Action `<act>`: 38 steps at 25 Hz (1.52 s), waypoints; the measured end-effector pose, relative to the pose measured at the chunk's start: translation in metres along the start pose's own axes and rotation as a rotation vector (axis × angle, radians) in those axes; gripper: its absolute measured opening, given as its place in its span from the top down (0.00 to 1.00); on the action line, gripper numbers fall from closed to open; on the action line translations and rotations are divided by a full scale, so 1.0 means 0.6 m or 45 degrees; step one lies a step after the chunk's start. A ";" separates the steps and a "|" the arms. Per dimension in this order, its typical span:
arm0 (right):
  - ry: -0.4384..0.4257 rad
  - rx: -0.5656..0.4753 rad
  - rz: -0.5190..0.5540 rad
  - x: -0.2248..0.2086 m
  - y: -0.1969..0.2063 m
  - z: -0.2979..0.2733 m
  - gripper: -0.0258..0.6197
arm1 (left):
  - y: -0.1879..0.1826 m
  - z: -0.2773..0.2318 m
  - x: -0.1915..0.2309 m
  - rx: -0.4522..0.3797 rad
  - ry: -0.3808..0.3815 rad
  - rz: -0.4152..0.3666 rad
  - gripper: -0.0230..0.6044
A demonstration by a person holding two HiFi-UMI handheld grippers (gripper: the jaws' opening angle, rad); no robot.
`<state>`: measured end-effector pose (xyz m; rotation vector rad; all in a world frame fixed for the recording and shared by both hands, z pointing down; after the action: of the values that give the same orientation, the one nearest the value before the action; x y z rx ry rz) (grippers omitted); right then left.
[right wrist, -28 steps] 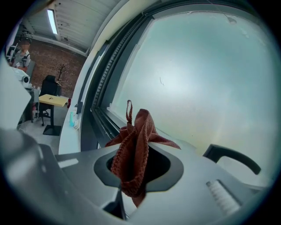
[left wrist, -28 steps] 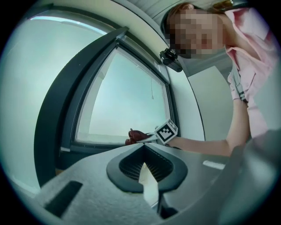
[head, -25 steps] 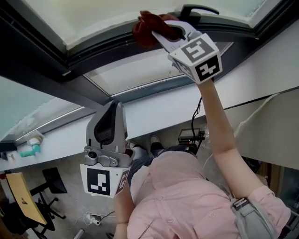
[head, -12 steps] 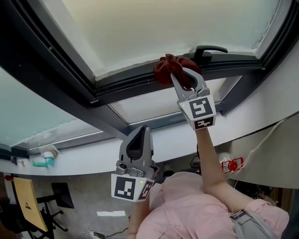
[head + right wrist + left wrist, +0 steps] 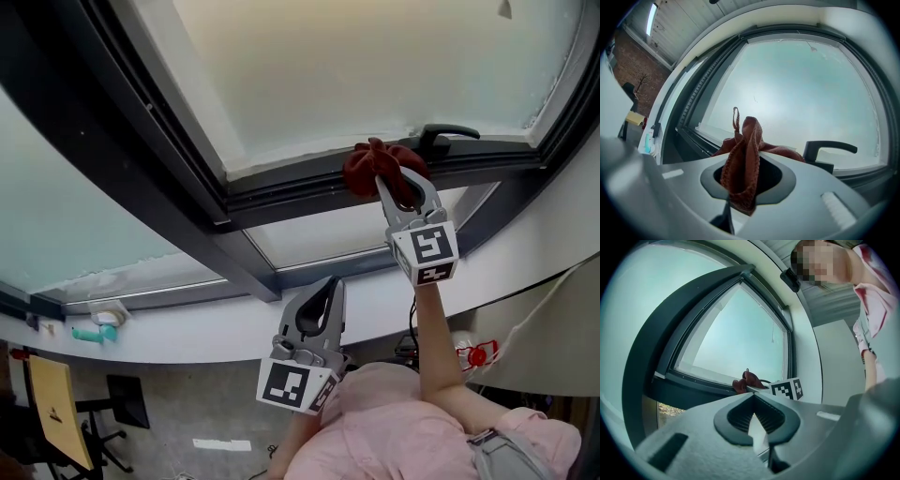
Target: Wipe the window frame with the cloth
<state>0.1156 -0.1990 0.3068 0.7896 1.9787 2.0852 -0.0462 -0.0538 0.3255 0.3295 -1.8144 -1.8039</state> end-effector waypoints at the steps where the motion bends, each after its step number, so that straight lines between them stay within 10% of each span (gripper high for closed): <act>1: 0.007 0.002 -0.002 0.000 0.000 -0.002 0.84 | -0.001 -0.002 0.007 0.000 0.003 0.008 0.97; 14: 0.154 0.106 -0.053 0.016 -0.043 -0.009 0.84 | -0.007 0.018 0.121 0.105 -0.039 0.155 0.97; 19: -0.049 -0.116 0.042 0.125 -0.119 -0.076 0.84 | -0.009 0.045 0.166 0.100 -0.104 0.161 0.97; 25: -0.341 -0.088 0.155 0.283 -0.135 -0.167 0.84 | -0.029 0.096 0.213 0.059 -0.180 0.106 0.97; 38: -0.349 -0.030 0.292 0.332 -0.104 -0.211 0.84 | -0.071 0.100 0.229 -0.015 -0.161 0.031 0.97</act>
<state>-0.1281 -0.2116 0.3007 1.2751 1.7862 1.9804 -0.1997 -0.0804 0.3159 0.1917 -1.8846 -1.8549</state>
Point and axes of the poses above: the fingertips, and each gripper's own axes: z backward along the fingers, x to its left, y out of its underside, the point moved 4 cm from there along z, backward along the fingers, and after that the axes turned 13 degrees about -y, right-handed, at the moved point
